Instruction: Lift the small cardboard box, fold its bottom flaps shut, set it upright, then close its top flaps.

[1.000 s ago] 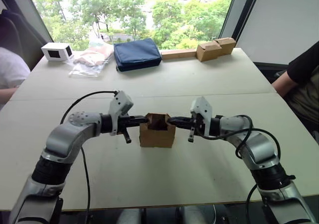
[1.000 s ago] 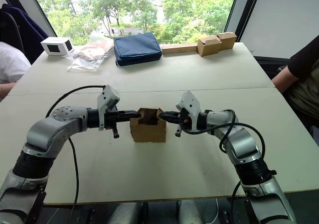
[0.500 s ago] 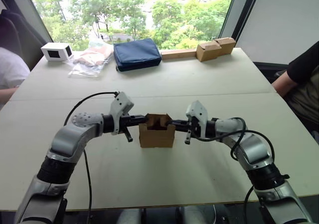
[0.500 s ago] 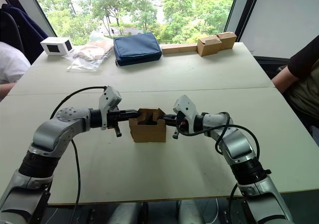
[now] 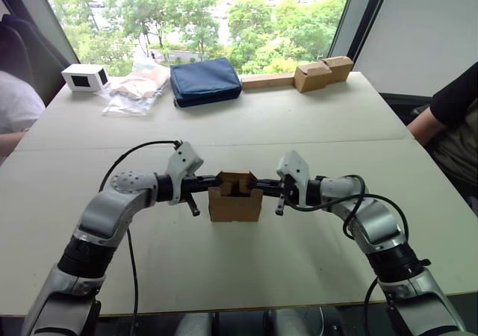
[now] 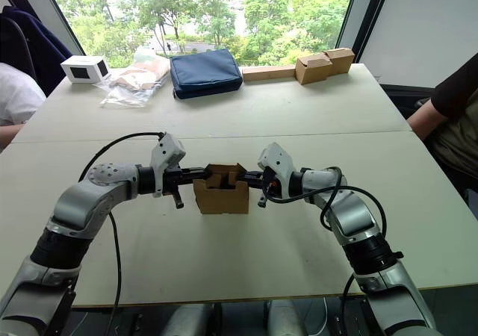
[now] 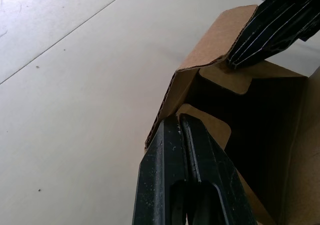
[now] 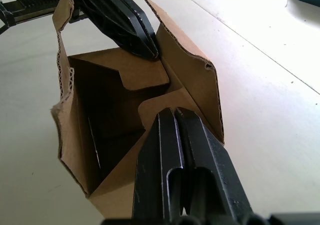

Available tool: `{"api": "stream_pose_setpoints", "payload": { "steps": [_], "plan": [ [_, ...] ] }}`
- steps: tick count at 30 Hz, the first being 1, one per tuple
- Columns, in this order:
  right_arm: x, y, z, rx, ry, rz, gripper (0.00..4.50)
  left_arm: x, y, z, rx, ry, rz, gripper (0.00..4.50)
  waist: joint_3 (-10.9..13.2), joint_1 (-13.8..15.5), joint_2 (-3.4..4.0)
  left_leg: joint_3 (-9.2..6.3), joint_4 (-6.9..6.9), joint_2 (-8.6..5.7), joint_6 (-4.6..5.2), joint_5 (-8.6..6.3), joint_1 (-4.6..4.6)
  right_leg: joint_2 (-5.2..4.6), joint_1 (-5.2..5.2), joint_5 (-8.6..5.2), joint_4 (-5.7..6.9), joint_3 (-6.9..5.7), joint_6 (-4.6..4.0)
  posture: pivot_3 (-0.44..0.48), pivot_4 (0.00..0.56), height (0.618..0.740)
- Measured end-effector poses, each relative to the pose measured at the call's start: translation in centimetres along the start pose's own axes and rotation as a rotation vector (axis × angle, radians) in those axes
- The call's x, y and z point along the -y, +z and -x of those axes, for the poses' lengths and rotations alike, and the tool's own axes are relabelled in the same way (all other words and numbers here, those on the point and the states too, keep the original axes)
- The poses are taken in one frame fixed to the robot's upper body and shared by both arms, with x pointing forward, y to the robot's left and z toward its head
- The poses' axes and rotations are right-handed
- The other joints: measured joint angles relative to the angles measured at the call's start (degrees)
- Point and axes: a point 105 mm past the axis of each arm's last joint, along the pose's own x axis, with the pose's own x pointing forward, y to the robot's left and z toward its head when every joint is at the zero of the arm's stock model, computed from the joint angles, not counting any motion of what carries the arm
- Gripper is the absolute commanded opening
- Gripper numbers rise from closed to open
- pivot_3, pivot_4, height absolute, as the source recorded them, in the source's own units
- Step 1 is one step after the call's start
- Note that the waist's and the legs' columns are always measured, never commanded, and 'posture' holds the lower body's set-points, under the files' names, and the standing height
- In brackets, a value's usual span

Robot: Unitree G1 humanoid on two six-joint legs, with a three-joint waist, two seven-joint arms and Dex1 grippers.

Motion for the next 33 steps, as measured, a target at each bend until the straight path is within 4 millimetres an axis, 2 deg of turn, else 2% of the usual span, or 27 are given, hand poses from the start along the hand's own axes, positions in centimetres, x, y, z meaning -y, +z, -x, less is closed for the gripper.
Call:
{"api": "stream_pose_setpoints", "payload": {
  "steps": [8,11,16,18,21,25,26,29,31,33],
  "plan": [
    [0.1,0.0,0.0,0.001,-0.006,0.007,0.0,0.2,0.3,-0.1,0.022,-0.02,0.044,0.02,0.0,0.0,0.0,0.0,0.0,0.0,0.0,0.0,0.0,0.0,-0.01,0.0,0.0,0.0,0.0,0.0,0.15,0.74],
    [0.4,0.4,0.2,0.024,-0.012,-0.011,0.0,0.0,1.1,0.4,0.056,-0.029,0.064,0.02,0.0,0.0,0.0,0.0,0.0,0.0,0.0,0.0,0.0,0.0,-0.01,0.0,0.0,0.0,0.0,0.0,0.15,0.74],
    [0.8,3.0,2.1,0.114,-0.025,-0.038,0.0,-1.2,4.5,2.3,0.185,-0.052,0.129,0.02,0.0,0.0,0.0,-0.04,0.01,0.0,0.0,0.0,-0.02,-0.02,0.0,0.0,0.0,-0.05,0.0,0.0,0.15,0.74],
    [0.8,4.1,2.9,0.139,-0.03,-0.038,0.0,-2.1,5.3,2.9,0.202,-0.029,0.121,0.02,0.0,0.0,0.0,-0.05,0.01,0.0,0.0,0.0,-0.02,-0.01,0.01,0.0,-0.01,-0.07,0.0,0.0,0.15,0.74],
    [0.3,5.4,3.9,0.155,-0.028,-0.035,0.0,-4.1,4.5,3.2,0.173,0.037,0.115,0.02,0.0,0.0,0.0,-0.05,0.0,0.0,0.0,0.0,-0.02,0.01,-0.01,0.0,0.0,-0.07,0.0,0.0,0.15,0.74],
    [-0.7,6.5,4.6,0.172,-0.009,-0.034,0.0,-5.5,2.9,2.6,0.126,0.056,0.118,0.02,0.0,0.1,0.0,-0.04,0.0,0.0,0.0,0.0,-0.03,0.01,-0.01,0.0,-0.01,-0.09,0.0,0.0,0.15,0.74],
    [-1.7,7.3,4.6,0.19,0.021,-0.023,0.0,-6.2,2.1,2.5,0.108,0.068,0.124,0.02,0.0,0.1,0.0,-0.05,0.0,0.0,0.0,0.0,-0.03,0.01,-0.01,0.0,-0.02,-0.1,0.0,0.0,0.15,0.74],
    [-4.1,8.1,4.2,0.193,0.091,-0.007,0.0,-7.2,0.9,1.5,0.11,0.039,0.181,0.02,0.0,0.2,-0.01,-0.07,0.01,0.0,0.02,-0.01,-0.05,0.03,0.0,0.0,-0.04,-0.17,0.01,0.0,0.15,0.74],
    [-6.2,7.9,3.5,0.171,0.158,0.005,0.0,-7.3,0.1,0.8,0.101,-0.001,0.218,0.02,0.1,0.1,-0.02,-0.06,0.01,-0.02,0.04,-0.02,-0.06,0.07,0.0,-0.01,-0.03,-0.17,0.01,0.0,0.15,0.74],
    [-7.4,7.5,2.9,0.146,0.189,0.013,0.0,-7.1,-0.7,0.2,0.086,-0.043,0.239,0.02,0.1,0.0,-0.04,-0.06,0.04,-0.04,0.05,-0.02,-0.08,0.07,-0.01,-0.01,-0.03,-0.17,0.02,0.0,0.15,0.74]
  ]
}}
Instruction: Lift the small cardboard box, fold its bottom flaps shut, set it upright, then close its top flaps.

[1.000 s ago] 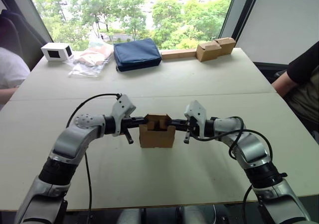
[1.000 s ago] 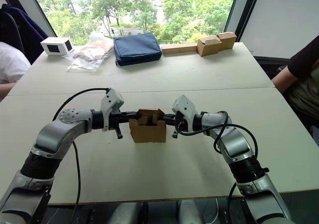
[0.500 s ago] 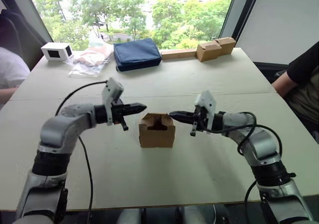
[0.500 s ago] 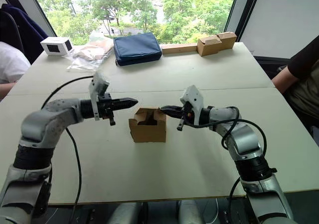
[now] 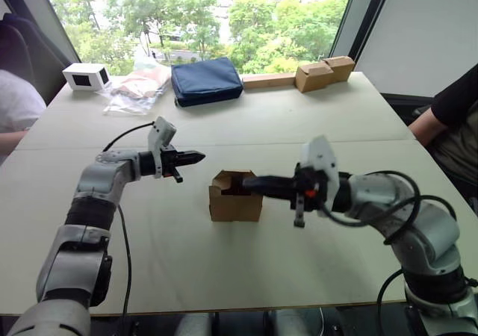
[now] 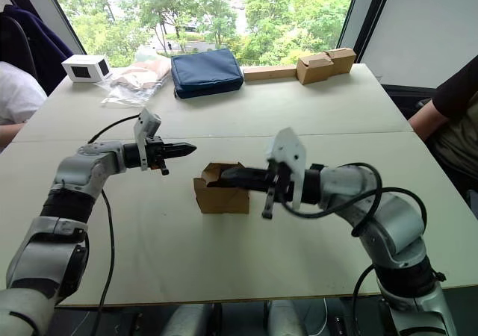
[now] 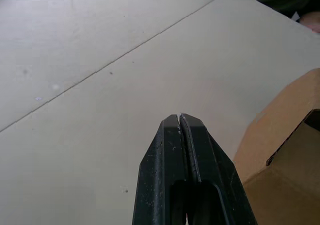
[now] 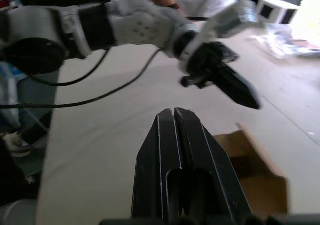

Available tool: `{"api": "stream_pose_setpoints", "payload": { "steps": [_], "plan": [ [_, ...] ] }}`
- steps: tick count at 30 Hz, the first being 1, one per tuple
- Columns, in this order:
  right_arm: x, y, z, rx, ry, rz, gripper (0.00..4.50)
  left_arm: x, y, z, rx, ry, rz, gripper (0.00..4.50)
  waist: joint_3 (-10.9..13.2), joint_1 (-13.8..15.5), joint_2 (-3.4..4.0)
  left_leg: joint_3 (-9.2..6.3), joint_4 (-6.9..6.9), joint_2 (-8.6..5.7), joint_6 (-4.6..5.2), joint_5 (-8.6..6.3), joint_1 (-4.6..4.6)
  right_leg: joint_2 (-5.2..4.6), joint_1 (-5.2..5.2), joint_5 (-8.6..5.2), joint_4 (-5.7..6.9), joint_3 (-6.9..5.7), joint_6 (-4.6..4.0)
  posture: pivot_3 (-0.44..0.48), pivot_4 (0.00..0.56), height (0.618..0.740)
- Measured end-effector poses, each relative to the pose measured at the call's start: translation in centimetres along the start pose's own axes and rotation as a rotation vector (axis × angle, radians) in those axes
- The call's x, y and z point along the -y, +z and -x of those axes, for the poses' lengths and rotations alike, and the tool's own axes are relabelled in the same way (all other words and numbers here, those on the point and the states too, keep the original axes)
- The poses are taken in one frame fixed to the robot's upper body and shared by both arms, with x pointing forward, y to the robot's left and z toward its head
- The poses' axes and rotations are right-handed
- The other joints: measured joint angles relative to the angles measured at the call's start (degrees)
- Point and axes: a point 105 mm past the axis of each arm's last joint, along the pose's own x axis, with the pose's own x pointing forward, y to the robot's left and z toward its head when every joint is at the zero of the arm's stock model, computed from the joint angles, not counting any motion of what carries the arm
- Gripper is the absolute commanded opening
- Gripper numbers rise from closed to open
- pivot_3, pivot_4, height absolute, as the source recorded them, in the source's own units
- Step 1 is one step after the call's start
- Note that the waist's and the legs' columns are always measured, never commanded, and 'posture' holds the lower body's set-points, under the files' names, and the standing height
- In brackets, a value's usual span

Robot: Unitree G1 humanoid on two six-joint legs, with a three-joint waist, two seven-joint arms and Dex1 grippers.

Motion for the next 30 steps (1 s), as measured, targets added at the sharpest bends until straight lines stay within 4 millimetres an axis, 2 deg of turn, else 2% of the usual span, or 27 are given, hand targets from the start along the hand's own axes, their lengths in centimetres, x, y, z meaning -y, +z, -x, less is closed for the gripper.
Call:
{"api": "stream_pose_setpoints", "payload": {
  "steps": [3,6,14,22,30],
  "plan": [
    [-0.4,-1.0,-1.0,-0.024,-0.026,0.0,0.0,0.0,-1.3,-0.7,-0.047,-0.076,0.063,0.02,0.0,0.0,-0.03,0.0,0.02,0.0,0.0,0.0,-0.01,0.09,-0.02,0.0,0.04,-0.01,0.01,0.0,0.15,0.74],
    [-0.3,-1.4,-1.4,-0.046,-0.04,0.022,0.0,-0.1,-1.5,-1.2,-0.052,-0.108,0.107,0.02,0.0,0.0,-0.05,0.0,0.04,0.01,0.02,-0.01,-0.02,0.13,-0.03,-0.01,0.03,-0.01,0.01,0.0,0.15,0.74],
    [1.1,-3.2,-2.4,-0.146,-0.135,0.119,0.0,0.4,-3.2,-2.2,-0.112,-0.189,0.124,0.02,0.0,-0.1,-0.06,-0.01,0.05,0.04,0.05,-0.02,-0.08,0.17,-0.09,-0.01,0.04,-0.01,0.01,0.0,0.15,0.74],
    [1.7,-4.1,-3.1,-0.202,-0.165,0.179,0.0,1.5,-3.2,-3.6,-0.124,-0.252,0.091,0.02,0.0,0.0,-0.06,-0.02,0.07,0.04,0.05,-0.02,-0.08,0.18,-0.09,-0.01,0.06,-0.01,0.02,0.0,0.15,0.74],
    [2.7,-4.7,-3.7,-0.225,-0.178,0.201,0.0,1.6,-3.2,-3.7,-0.129,-0.252,0.078,0.02,0.0,-0.1,-0.06,-0.02,0.07,0.09,0.05,-0.02,-0.08,0.23,-0.1,-0.01,0.07,-0.01,0.02,0.0,0.15,0.74]
  ]
}}
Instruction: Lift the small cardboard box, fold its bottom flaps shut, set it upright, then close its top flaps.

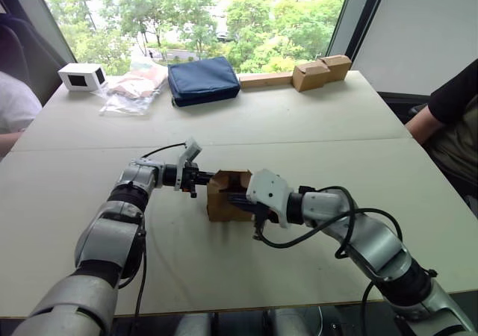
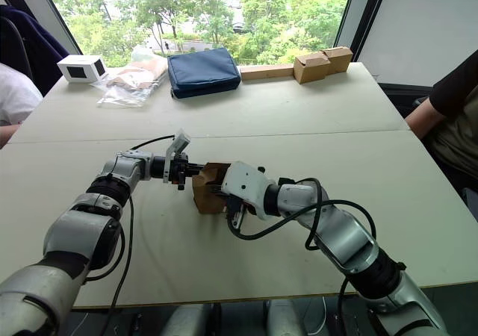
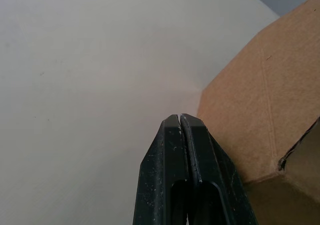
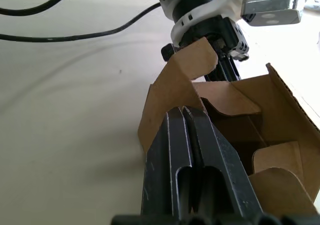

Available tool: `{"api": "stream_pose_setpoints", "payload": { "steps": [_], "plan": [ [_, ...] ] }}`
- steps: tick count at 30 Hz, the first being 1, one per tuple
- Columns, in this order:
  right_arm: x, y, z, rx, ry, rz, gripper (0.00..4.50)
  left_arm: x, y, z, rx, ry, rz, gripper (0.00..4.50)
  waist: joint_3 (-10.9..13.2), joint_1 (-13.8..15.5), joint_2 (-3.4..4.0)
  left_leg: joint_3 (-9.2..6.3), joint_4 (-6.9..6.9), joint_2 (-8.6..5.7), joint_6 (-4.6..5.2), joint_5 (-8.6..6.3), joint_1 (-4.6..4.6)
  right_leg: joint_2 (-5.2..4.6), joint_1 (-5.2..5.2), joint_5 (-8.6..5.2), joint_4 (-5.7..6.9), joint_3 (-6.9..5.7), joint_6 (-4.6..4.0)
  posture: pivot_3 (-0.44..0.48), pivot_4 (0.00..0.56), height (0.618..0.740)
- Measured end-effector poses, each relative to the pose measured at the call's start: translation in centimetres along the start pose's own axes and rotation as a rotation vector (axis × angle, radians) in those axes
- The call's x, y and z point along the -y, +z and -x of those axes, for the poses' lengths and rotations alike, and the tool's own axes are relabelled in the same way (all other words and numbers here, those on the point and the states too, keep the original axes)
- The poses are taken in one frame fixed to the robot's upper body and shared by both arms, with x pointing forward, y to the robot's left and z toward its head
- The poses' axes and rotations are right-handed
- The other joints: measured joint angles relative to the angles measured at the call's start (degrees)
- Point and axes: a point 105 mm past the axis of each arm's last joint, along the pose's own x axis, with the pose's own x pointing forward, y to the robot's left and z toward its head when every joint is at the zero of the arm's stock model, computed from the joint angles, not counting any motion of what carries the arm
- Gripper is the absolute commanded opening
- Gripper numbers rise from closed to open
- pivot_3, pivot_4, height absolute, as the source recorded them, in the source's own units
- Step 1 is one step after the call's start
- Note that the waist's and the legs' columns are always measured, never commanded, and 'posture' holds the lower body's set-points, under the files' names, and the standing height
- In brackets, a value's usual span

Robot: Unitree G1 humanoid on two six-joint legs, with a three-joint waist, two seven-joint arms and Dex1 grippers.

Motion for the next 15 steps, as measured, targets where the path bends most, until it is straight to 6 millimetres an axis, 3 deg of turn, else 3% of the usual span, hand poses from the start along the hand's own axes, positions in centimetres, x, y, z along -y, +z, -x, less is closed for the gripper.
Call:
{"api": "stream_pose_setpoints", "payload": {
  "steps": [15],
  "plan": [
    [0.2,-1.5,-1.0,-0.016,0.025,-0.034,0.0,-0.5,0.5,0.5,0.056,0.057,-0.01,0.02,0.0,0.0,0.0,-0.01,0.01,0.01,0.0,0.0,0.01,0.0,-0.01,0.0,0.02,0.01,0.0,0.0,0.15,0.74]
  ]
}}
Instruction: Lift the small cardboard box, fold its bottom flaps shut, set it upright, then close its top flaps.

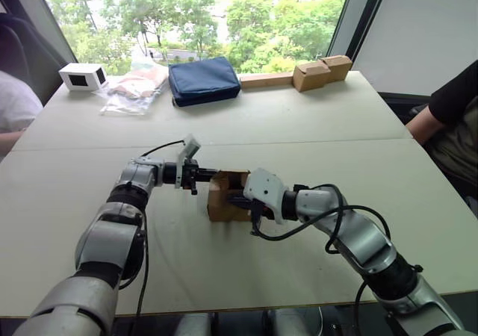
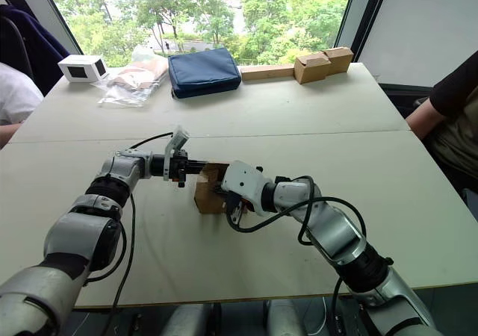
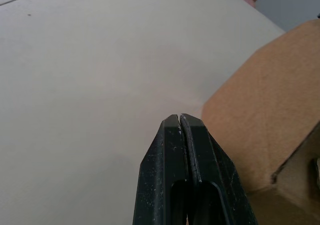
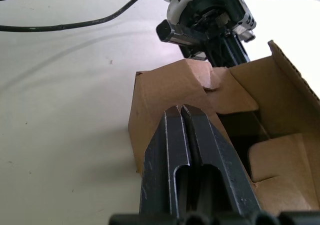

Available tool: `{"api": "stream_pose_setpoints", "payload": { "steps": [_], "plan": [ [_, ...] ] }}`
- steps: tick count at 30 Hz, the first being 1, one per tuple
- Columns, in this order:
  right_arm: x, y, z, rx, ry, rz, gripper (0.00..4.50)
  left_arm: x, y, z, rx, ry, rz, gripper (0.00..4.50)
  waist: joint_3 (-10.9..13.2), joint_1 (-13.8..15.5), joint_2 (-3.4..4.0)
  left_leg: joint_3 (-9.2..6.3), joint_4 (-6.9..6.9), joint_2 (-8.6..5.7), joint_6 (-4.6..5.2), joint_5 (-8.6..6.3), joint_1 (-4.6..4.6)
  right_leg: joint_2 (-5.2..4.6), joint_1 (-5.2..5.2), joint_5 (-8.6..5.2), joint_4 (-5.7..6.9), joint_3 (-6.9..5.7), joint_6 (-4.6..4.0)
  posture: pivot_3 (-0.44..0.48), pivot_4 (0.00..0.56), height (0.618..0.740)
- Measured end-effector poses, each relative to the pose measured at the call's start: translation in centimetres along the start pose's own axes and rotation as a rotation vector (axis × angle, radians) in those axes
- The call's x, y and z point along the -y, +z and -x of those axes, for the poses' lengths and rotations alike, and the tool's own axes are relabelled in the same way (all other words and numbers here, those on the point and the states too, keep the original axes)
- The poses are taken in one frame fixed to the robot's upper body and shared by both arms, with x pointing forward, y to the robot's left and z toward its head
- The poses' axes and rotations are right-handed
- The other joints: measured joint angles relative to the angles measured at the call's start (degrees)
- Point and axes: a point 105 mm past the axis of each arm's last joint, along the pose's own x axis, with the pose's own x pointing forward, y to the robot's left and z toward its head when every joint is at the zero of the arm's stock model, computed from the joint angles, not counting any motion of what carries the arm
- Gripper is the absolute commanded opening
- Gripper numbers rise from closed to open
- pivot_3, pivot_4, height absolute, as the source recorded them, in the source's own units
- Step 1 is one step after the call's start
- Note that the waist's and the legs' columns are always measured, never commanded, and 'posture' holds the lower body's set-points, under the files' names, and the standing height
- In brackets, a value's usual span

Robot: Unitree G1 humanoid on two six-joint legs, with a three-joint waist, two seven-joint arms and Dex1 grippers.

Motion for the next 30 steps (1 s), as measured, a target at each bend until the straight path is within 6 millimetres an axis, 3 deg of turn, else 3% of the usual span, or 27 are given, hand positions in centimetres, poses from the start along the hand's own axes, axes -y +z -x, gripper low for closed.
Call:
{"api": "stream_pose_setpoints", "payload": {
  "steps": [4,7,11,14,16,19,30],
  "plan": [
    [0.0,-0.1,-0.1,0.005,0.007,-0.007,0.0,-0.7,-0.2,2.3,0.042,0.078,-0.003,0.02,0.0,-0.2,0.0,0.0,-0.01,0.04,0.0,0.0,0.0,0.02,-0.03,0.0,0.01,0.02,0.0,0.0,0.15,0.74],
    [0.2,-0.1,-0.2,0.015,0.009,-0.019,0.0,-0.1,-0.1,4.7,0.061,0.114,-0.034,0.02,0.0,-0.2,0.01,0.0,-0.02,0.06,-0.01,0.0,0.0,-0.01,-0.04,0.0,0.01,0.07,0.0,0.0,0.15,0.74],
    [0.6,-0.1,0.0,0.021,-0.003,-0.036,0.0,2.5,0.7,6.7,0.08,0.134,-0.079,0.02,0.0,0.2,0.01,-0.03,-0.03,0.04,-0.02,0.01,-0.01,-0.27,-0.01,0.0,0.0,0.11,-0.01,0.0,0.15,0.74],
    [0.7,0.0,0.0,0.03,0.0,-0.039,0.0,5.8,2.4,7.5,0.121,0.11,-0.113,0.02,0.0,0.3,0.01,-0.05,-0.03,-0.05,-0.03,0.01,0.01,-0.42,0.06,0.0,0.0,0.09,-0.01,0.0,0.15,0.74],
    [0.7,0.0,0.0,0.033,0.003,-0.045,0.0,7.6,2.7,7.5,0.12,0.086,-0.13,0.02,0.0,0.2,0.02,-0.04,-0.03,-0.06,-0.03,0.0,0.06,-0.44,0.09,0.01,-0.01,0.1,-0.01,0.0,0.15,0.74],
    [0.7,0.0,0.0,0.036,0.015,-0.051,0.0,9.9,1.4,6.9,0.085,0.056,-0.109,0.02,0.0,0.0,0.02,-0.04,-0.06,-0.05,-0.04,0.01,0.07,-0.43,0.06,0.0,-0.01,0.1,-0.02,0.0,0.15,0.74],
    [0.4,0.0,-0.1,0.044,0.039,-0.056,0.0,10.4,-0.8,4.6,0.071,0.127,-0.106,0.02,0.0,0.0,0.02,-0.03,-0.12,-0.06,-0.06,0.02,0.08,-0.43,0.06,0.0,-0.07,0.1,-0.03,0.0,0.15,0.74]
  ]
}}
